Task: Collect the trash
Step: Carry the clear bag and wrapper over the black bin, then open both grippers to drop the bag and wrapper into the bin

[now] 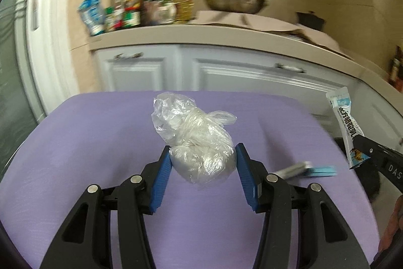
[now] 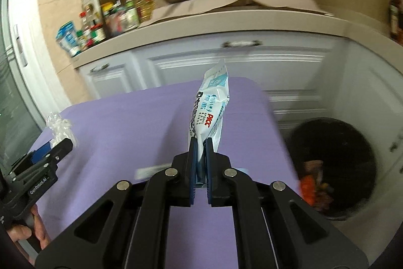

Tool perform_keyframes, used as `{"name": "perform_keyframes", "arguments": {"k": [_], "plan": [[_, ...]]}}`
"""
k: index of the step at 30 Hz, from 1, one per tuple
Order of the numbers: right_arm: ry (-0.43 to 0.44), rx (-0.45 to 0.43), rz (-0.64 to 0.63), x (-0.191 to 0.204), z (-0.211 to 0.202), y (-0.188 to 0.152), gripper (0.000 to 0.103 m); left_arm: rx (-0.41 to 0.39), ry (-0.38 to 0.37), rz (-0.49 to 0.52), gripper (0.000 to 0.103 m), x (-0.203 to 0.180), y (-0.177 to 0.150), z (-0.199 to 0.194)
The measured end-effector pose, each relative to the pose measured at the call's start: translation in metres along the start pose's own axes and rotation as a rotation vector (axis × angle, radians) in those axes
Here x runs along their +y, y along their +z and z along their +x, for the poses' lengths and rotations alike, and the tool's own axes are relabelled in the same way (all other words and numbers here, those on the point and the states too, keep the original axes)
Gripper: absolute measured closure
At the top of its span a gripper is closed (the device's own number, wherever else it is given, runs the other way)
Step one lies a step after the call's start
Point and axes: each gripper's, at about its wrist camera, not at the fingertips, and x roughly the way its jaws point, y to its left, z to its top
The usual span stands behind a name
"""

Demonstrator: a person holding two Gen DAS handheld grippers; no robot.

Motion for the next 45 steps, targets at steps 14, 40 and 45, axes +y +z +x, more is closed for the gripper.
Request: {"name": "perform_keyframes", "arguments": {"k": [14,40,45], "plan": [[-0.215,-0.083,0.052,-0.128,-0.049,-0.016,0.097,-0.064,-0.264,0.183,0.053,-0.165,0.003,0.002],[-0.318,-0.096,0.154,-0.229,-0.021,-0.031,0.090,-0.014,-0.390,0.291,0.050,-0.289,-0.004,0.055],[-0.326,-0.087,0.188,-0.241,-0.009,-0.037,0.076,0.009,-0.390,0.270,0.034,-0.291,-0.003,0.067]]}}
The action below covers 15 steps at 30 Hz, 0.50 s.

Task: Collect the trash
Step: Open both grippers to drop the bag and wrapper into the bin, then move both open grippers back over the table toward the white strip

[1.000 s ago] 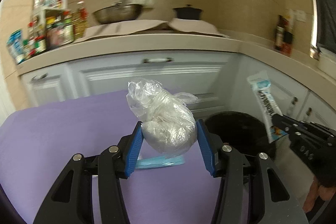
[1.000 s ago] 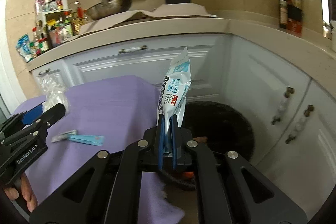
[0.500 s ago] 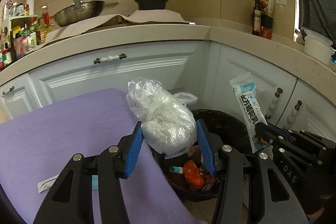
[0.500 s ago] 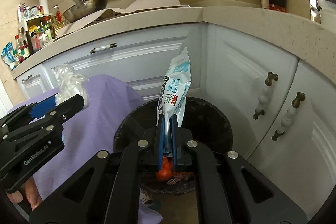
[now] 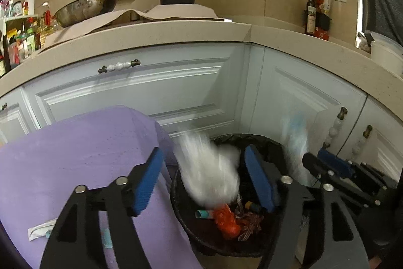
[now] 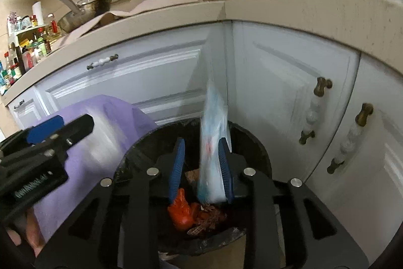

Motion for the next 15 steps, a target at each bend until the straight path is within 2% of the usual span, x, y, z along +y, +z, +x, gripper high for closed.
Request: {"name": "perform_keyframes", "arguments": {"k": [11,15], "plan": [[0.017,0.002,-0.006,0.010,-0.007,-0.003,0.074,-0.008,0.006,-0.027,0.029,0.013,0.000,-0.011],[0.044,-0.008,-0.019,0.021,-0.014,0.001,0.067,-0.017,0.021,-0.028,0.028,0.024,-0.002,-0.023]]}}
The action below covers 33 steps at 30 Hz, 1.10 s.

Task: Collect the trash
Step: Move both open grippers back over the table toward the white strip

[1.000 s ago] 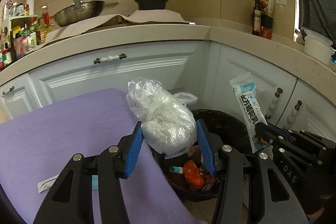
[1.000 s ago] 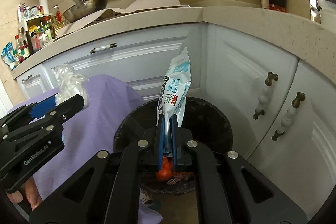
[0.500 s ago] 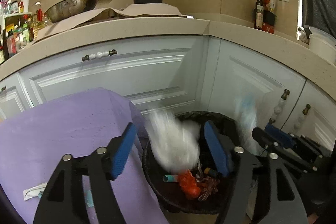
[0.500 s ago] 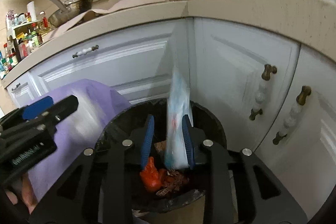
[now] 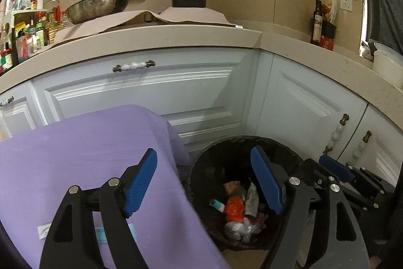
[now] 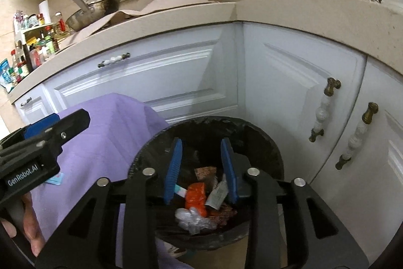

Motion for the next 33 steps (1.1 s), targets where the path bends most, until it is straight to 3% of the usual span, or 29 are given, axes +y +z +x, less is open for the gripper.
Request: {"name": "perform_keyframes", "arguments": {"k": [10,23,33], "plan": [[0.118,-0.009,-0.025,0.051,-0.020,0.003,0.065,0.012,0.093,-0.043,0.028,0.060,-0.018,-0.035],[0.260,0.049,-0.086,0.137,-0.037,-0.016,0.062,0.089,0.245,-0.086,0.028,0.153,-0.063,-0.075],[0.295,0.121,-0.131,0.180,-0.032,-0.032,0.061,0.160,0.223,-0.095,0.028,0.180,-0.079,-0.079]]}}
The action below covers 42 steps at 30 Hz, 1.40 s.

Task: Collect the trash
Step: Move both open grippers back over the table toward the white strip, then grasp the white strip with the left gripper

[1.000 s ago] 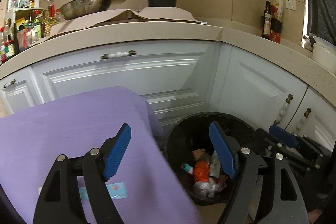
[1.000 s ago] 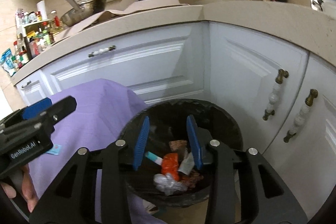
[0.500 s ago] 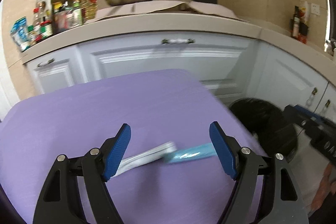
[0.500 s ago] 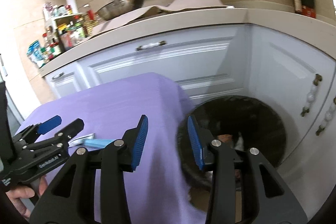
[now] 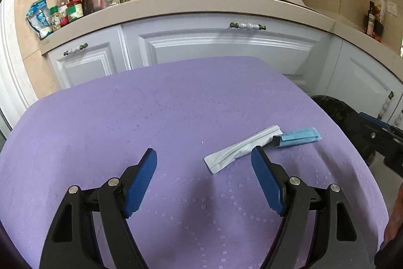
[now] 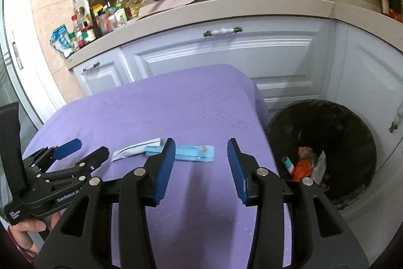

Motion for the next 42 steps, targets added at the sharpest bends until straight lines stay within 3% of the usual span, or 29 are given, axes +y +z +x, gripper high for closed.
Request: {"name": "perform_keyframes", "arguments": {"k": [14,20,24,28,35,42], "plan": [[-0.010,0.044,0.001,-0.007,0.014,0.002,0.060,0.154,-0.048,0.104,0.028,-0.019,0.006,0.042],[-0.008,0.058,0.018,-0.019,0.018,0.002,0.059,0.176,-0.089,0.132,0.050,-0.024,0.005,0.049],[-0.004,0.067,0.017,-0.021,0.020,0.002,0.056,0.163,-0.099,0.192,0.083,-0.035,0.004,0.046],[0.001,0.076,0.002,-0.018,0.023,0.003,0.054,0.157,-0.087,0.208,0.083,-0.036,0.003,0.044],[0.013,0.093,-0.017,-0.008,0.026,0.003,0.054,0.152,-0.085,0.142,0.084,-0.020,-0.003,0.035],[0.026,0.129,-0.036,0.007,0.039,0.002,0.052,0.138,-0.036,0.057,0.084,0.012,-0.012,0.020]]}}
